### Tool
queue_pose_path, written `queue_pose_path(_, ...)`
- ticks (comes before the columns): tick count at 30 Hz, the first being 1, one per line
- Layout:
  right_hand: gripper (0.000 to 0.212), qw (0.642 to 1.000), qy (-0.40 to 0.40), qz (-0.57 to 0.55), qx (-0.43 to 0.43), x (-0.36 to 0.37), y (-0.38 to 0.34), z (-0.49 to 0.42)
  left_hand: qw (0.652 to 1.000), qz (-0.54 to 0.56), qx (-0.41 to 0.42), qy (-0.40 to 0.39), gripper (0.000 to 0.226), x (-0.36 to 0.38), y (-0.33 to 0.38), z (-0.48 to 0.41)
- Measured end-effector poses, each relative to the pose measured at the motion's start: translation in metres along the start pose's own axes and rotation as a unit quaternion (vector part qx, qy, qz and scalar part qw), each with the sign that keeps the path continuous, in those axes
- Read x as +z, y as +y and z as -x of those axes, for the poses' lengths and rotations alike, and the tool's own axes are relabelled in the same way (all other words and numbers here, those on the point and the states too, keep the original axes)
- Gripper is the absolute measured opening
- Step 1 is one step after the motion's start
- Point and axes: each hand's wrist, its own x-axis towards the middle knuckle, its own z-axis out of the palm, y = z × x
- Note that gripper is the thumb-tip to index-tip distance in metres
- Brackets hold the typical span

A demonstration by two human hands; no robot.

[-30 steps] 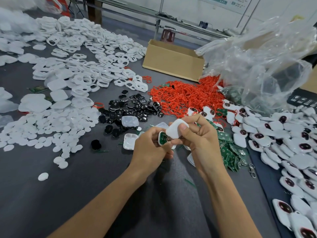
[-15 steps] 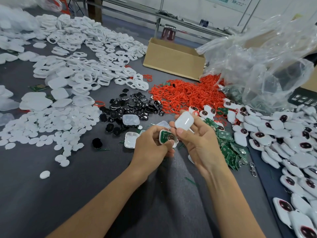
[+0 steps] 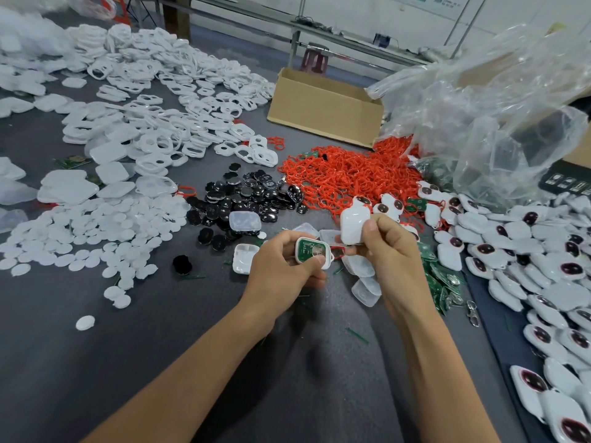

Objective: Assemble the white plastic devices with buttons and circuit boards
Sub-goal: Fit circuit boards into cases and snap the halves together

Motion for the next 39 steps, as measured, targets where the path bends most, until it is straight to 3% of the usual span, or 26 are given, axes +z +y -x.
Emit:
queue_pose_path(4, 0.027, 0.996, -0.001, 0.067, -0.051, -0.003, 0.002, 0.0, 0.999, 0.028, -0.009, -0.019, 0.027, -0.001, 0.003, 0.002)
queue_pose_path(12, 0.015, 0.995, -0.023, 0.091, -0.031, 0.019, 0.004, 0.004, 0.996, 0.037, -0.015, -0.084, 0.053, -0.003, 0.004, 0.005)
queue_pose_path(28, 0.017, 0.961, 0.031, 0.252, -0.106, 0.023, 0.011, 0.008, 0.994, 0.086, -0.033, -0.064, 0.022, 0.002, 0.007, 0.005)
queue_pose_path(32, 0.011, 0.949, 0.03, 0.291, -0.12, 0.023, 0.013, 0.007, 0.993, 0.091, -0.029, -0.062, 0.024, 0.0, 0.006, 0.004)
queue_pose_path(36, 0.01, 0.97, 0.027, 0.233, -0.07, 0.024, 0.015, 0.005, 0.995, 0.086, -0.022, -0.049, 0.024, 0.001, 0.005, 0.005)
queue_pose_path(39, 0.009, 0.992, 0.01, 0.117, 0.034, 0.02, 0.016, 0.002, 0.995, 0.087, -0.014, -0.042, 0.022, 0.001, 0.005, 0.005)
